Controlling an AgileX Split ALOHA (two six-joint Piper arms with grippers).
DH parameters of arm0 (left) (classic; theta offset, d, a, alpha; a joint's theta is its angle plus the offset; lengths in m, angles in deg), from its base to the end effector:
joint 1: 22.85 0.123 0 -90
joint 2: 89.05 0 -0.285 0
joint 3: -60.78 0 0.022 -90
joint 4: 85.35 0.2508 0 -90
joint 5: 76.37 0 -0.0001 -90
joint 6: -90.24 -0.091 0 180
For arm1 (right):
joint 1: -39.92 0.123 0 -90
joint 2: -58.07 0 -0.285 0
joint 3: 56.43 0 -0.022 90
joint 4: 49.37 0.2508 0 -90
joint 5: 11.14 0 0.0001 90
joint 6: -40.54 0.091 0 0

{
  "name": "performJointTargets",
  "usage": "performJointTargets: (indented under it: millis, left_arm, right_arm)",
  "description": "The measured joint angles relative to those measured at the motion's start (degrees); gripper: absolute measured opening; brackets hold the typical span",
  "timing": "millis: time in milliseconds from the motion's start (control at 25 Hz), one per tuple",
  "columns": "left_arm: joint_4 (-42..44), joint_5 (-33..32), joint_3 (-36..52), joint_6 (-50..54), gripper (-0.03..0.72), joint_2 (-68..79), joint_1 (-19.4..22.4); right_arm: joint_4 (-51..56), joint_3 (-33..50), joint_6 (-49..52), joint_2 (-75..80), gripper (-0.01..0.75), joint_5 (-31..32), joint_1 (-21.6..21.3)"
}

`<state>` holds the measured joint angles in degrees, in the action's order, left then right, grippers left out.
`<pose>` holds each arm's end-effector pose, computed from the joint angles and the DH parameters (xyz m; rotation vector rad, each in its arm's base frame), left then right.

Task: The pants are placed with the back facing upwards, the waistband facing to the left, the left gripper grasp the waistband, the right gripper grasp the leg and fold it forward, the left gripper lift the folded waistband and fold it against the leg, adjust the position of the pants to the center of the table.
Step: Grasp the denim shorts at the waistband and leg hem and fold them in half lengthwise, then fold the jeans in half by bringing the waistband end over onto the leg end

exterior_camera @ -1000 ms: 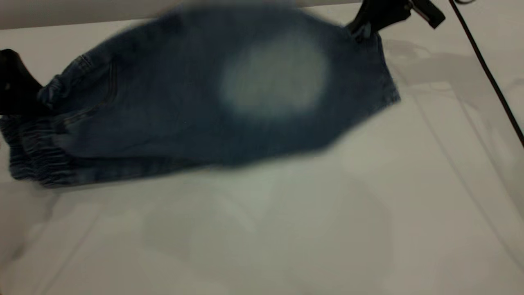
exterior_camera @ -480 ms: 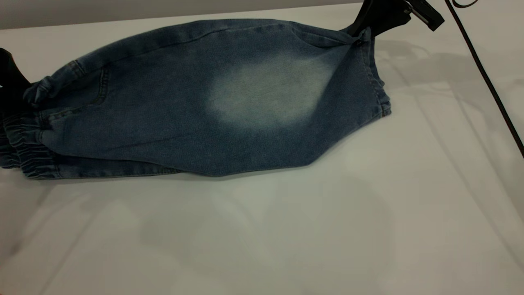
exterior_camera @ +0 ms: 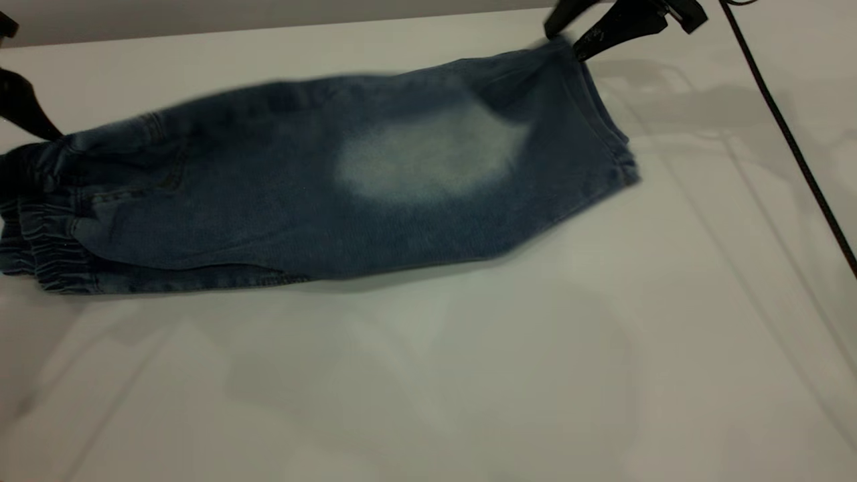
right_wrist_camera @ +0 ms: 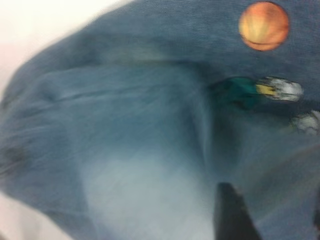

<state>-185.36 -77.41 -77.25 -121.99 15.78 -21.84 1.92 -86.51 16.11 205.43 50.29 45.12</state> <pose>0.2787 0.0032 0.1247 -1.4789 2.1726 -0.4532 0.4810 0.1064 0.1170 -0.1037 2.7716 1.1267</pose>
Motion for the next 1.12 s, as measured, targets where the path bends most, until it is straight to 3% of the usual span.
performJointTargets:
  millis: [120, 240, 520, 720, 920, 1120]
  left_arm:
    - [0.0, -0.4, 0.0, -6.6, 0.469, -0.1, 0.0]
    - [0.1, -0.4, 0.0, -14.5, 0.494, -0.5, 0.0]
    - [0.1, 3.2, -0.3, -34.5, 0.496, -4.3, 1.1]
    - [0.0, 6.5, -0.3, -42.2, 0.496, -4.8, 6.8]
    - [2.6, -2.3, -0.3, -43.6, 0.496, -2.8, 14.6]
    - [15.9, -15.8, -0.4, -34.4, 0.496, -0.9, 21.2]
  right_arm:
    - [5.8, 0.0, -5.9, 0.0, 0.435, 3.6, 0.0]
    - [10.8, -0.1, -11.2, -0.3, 0.508, 7.1, 0.0]
    - [14.3, -3.9, -13.4, -0.3, 0.531, 8.4, 0.5]
    - [13.8, -4.0, -13.4, -0.3, 0.531, 8.3, 1.0]
    - [13.8, -4.0, -13.3, -0.3, 0.531, 8.6, 1.2]
    - [13.8, -4.0, -13.3, -0.2, 0.531, 8.5, 1.2]
